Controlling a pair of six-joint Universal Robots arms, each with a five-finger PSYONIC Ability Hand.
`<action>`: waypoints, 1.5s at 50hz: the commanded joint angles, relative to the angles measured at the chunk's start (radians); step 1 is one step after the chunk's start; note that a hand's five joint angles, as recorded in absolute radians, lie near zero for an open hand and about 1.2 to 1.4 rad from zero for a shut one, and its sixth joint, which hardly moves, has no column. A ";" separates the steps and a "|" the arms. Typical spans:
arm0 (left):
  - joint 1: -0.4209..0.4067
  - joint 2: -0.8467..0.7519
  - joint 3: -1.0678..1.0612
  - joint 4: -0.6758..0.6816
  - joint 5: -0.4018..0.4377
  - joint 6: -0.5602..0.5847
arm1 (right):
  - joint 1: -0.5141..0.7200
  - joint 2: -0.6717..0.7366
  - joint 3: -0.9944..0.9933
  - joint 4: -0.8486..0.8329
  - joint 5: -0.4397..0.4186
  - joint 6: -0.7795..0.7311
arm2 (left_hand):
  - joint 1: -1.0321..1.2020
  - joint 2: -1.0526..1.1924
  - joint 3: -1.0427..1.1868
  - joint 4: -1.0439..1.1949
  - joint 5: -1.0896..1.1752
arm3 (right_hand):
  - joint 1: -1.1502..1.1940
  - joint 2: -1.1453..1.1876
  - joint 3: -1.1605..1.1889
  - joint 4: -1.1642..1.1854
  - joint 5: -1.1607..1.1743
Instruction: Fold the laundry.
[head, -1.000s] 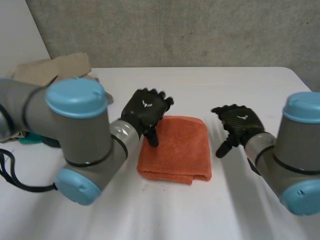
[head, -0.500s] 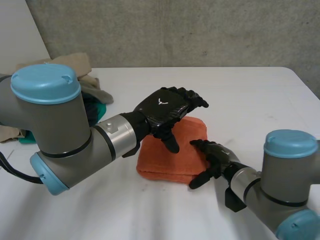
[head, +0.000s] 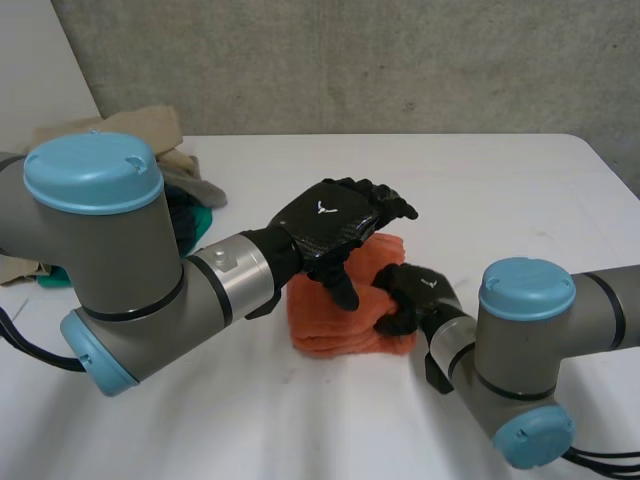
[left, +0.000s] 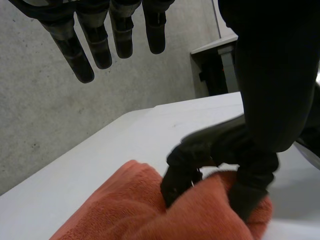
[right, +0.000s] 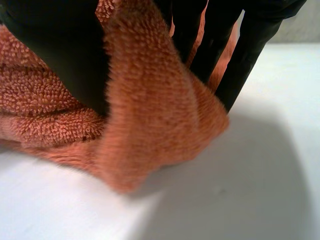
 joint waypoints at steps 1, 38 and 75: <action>0.000 0.006 -0.002 0.004 0.000 0.000 | -0.033 -0.007 -0.068 -0.021 0.035 -0.117 | 0.027 0.030 0.032 0.027 0.030 | 0.496 0.313 0.337 0.342 0.323; -0.067 0.041 0.069 0.010 -0.003 -0.037 | -0.704 0.679 -1.349 0.266 0.072 -0.306 | 0.021 0.024 0.026 0.021 0.025 | 0.496 0.313 0.337 0.342 0.323; -0.063 0.073 0.055 0.014 -0.038 -0.040 | -0.757 0.227 -0.673 -0.052 -0.016 -0.818 | 0.024 0.027 0.029 0.024 0.027 | -0.726 -0.909 -0.884 -0.879 -0.899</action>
